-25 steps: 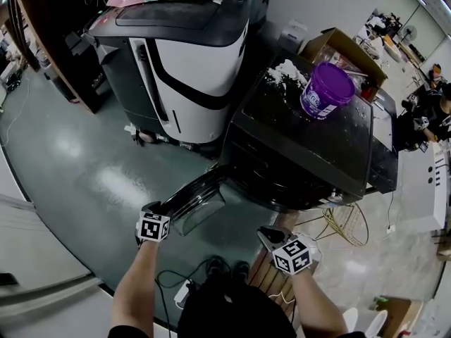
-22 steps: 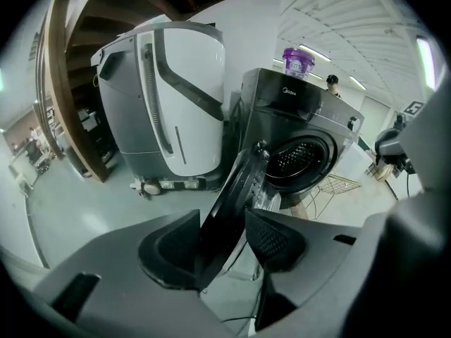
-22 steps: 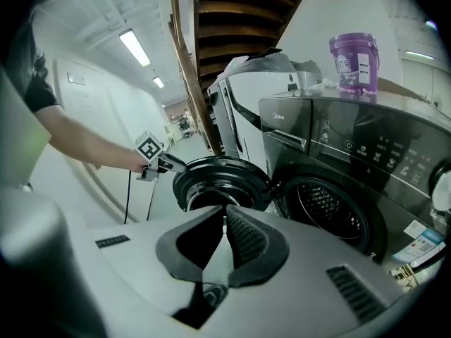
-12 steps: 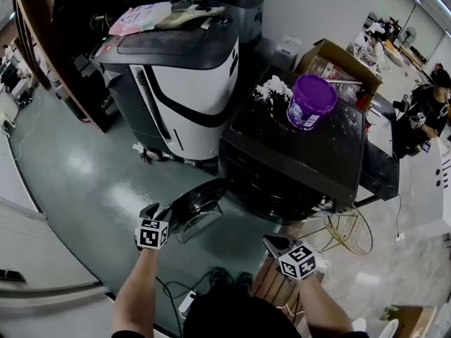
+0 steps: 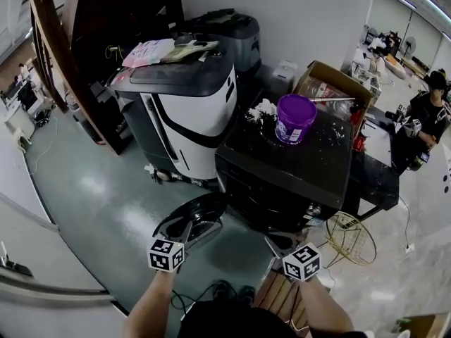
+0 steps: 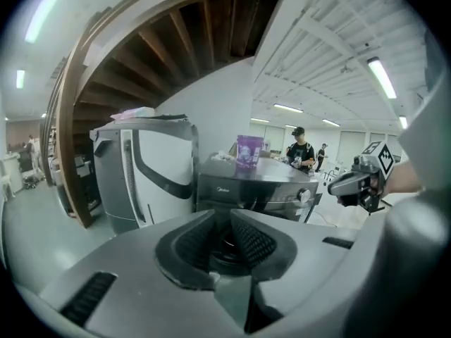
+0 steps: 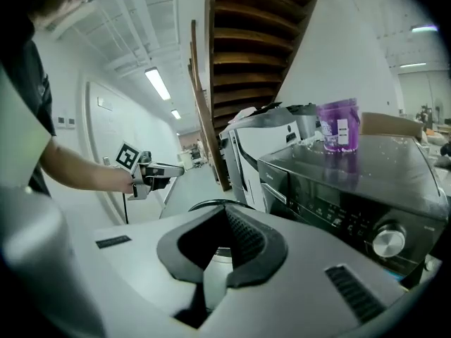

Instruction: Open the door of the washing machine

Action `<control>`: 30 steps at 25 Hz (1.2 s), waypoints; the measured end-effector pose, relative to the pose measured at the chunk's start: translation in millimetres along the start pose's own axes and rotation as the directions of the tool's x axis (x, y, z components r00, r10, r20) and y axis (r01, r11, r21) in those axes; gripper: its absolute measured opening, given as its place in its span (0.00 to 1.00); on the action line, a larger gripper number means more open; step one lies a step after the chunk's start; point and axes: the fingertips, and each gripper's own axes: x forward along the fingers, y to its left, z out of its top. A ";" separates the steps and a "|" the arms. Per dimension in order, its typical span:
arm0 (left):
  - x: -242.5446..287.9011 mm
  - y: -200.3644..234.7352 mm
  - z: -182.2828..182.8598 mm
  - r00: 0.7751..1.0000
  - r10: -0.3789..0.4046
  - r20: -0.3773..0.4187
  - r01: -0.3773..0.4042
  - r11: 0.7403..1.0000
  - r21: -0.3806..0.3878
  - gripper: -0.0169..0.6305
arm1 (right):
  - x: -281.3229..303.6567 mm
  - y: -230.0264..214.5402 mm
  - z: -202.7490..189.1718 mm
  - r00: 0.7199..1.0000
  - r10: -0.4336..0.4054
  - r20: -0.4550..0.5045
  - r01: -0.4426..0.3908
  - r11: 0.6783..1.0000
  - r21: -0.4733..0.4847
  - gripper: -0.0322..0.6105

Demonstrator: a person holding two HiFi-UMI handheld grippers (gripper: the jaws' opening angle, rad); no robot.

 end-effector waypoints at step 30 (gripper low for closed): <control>-58.5 -67.0 140.7 0.950 -0.141 0.279 0.118 0.988 0.095 0.05 | -63.0 50.4 138.9 0.937 -0.122 0.327 0.152 0.986 -0.069 0.07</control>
